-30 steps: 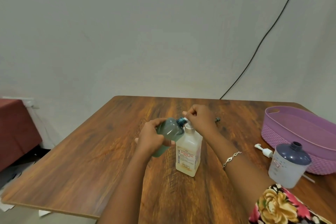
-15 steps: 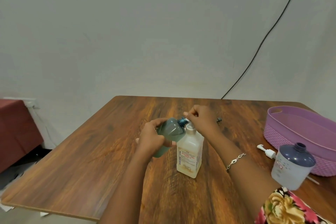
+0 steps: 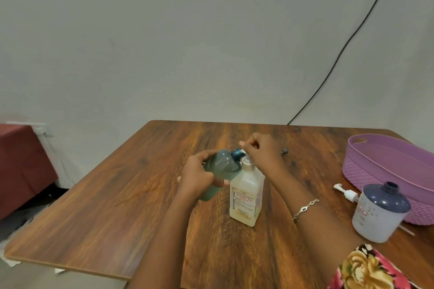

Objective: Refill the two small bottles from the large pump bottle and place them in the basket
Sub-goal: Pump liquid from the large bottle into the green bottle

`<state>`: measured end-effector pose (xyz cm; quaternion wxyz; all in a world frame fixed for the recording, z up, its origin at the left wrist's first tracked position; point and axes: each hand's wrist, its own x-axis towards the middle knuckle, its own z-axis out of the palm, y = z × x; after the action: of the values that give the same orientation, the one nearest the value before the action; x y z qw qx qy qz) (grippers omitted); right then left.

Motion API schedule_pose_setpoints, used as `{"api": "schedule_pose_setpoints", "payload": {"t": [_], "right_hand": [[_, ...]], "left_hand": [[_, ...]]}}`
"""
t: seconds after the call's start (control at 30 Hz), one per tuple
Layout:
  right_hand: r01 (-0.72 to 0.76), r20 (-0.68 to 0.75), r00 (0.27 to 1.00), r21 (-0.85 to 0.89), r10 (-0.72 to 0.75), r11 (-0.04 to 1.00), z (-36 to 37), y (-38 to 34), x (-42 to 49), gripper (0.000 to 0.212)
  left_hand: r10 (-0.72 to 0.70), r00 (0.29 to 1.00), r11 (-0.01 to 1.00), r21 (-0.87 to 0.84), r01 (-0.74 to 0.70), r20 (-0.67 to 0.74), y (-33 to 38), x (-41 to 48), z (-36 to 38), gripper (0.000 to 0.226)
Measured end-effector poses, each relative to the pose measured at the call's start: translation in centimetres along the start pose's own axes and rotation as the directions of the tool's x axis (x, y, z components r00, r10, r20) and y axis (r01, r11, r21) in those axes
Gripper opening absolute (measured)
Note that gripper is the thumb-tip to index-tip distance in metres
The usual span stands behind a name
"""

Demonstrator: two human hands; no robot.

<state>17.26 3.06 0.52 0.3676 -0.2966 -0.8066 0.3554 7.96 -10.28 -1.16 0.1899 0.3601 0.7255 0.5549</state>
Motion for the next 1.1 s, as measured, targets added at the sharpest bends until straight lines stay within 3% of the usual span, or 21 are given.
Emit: {"api": "schedule_pose_setpoints", "payload": {"t": [0.1, 0.33, 0.53, 0.7, 0.83, 1.1], "right_hand": [[0.034, -0.007, 0.999, -0.047, -0.034, 0.998, 0.2, 0.1, -0.2, 0.028], [-0.076, 0.110, 0.991, 0.022, 0.073, 0.997, -1.8, -1.0, 0.9, 0.019], [-0.032, 0.035, 0.999, -0.117, 0.036, 0.993, -0.1, 0.0, 0.2, 0.030], [-0.092, 0.091, 0.992, 0.030, 0.089, 0.995, -0.8, -0.5, 0.7, 0.026], [-0.110, 0.084, 0.990, -0.008, 0.110, 0.994, -1.1, -1.0, 1.3, 0.020], [-0.046, 0.042, 0.998, -0.088, 0.049, 0.995, 0.0, -0.1, 0.3, 0.030]], "left_hand": [[-0.013, 1.000, 1.000, 0.002, 0.013, -0.004, -0.3, 0.1, 0.2, 0.066], [0.009, 1.000, 1.000, 0.001, -0.009, 0.010, 0.7, 0.0, -0.2, 0.069], [-0.003, 1.000, 1.000, 0.027, 0.003, -0.002, -0.1, -0.1, 0.1, 0.069], [-0.009, 1.000, 0.999, -0.032, 0.009, -0.005, 0.1, -0.2, 0.0, 0.065], [-0.002, 1.000, 0.999, -0.037, 0.002, 0.007, 0.6, 0.0, -0.3, 0.067], [-0.014, 0.999, 0.999, -0.050, 0.015, 0.030, -0.6, -0.2, -0.3, 0.067]]}}
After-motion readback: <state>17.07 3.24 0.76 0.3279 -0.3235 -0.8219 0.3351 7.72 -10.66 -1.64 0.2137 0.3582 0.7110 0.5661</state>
